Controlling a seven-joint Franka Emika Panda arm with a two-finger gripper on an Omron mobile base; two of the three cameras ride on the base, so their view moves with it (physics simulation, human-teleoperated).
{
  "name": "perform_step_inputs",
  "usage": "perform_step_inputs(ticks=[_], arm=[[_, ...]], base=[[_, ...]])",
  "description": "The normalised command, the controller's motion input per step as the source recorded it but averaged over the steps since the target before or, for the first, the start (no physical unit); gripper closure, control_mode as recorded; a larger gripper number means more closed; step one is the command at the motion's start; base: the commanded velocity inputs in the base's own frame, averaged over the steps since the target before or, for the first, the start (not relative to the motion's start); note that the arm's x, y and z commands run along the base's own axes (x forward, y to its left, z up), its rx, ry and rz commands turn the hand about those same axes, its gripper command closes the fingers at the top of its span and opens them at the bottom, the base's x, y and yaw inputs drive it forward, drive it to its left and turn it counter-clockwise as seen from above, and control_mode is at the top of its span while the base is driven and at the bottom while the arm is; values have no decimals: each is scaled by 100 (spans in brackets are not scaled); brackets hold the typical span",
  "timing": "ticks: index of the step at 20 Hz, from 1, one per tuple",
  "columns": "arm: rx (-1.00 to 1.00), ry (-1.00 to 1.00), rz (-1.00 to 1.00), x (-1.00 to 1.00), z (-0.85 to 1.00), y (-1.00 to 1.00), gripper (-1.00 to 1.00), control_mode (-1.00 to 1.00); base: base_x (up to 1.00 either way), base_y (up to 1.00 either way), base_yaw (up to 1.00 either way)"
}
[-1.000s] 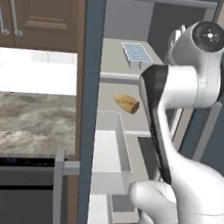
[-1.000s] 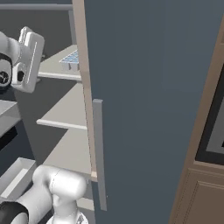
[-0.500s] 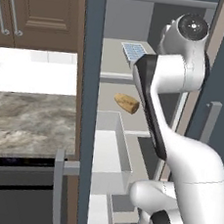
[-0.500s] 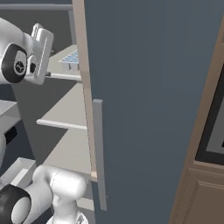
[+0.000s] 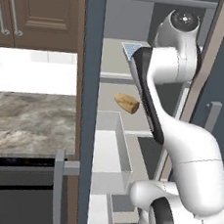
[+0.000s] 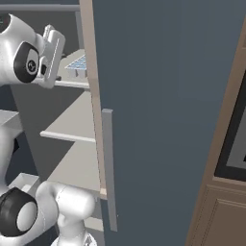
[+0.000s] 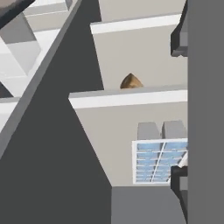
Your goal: Open the freezer door, pick up the ice cube tray from the freezer, and place it on the dining counter.
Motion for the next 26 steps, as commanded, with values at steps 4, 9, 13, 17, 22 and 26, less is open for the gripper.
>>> perform_step_inputs(ticks=[4, 9, 13, 17, 22, 26], arm=[[3, 6, 0, 20, 0, 0, -100, -100], [0, 1, 0, 17, -12, 0, -100, -100], [0, 0, 0, 21, -21, 0, -100, -100], [0, 0, 0, 31, -18, 0, -100, -100], [0, 0, 0, 39, -13, 0, -100, -100], [0, 0, 0, 47, -3, 0, -100, -100]], base=[[0, 0, 0], [0, 0, 0], [0, 0, 0], [0, 0, 0], [0, 0, 0], [0, 0, 0]])
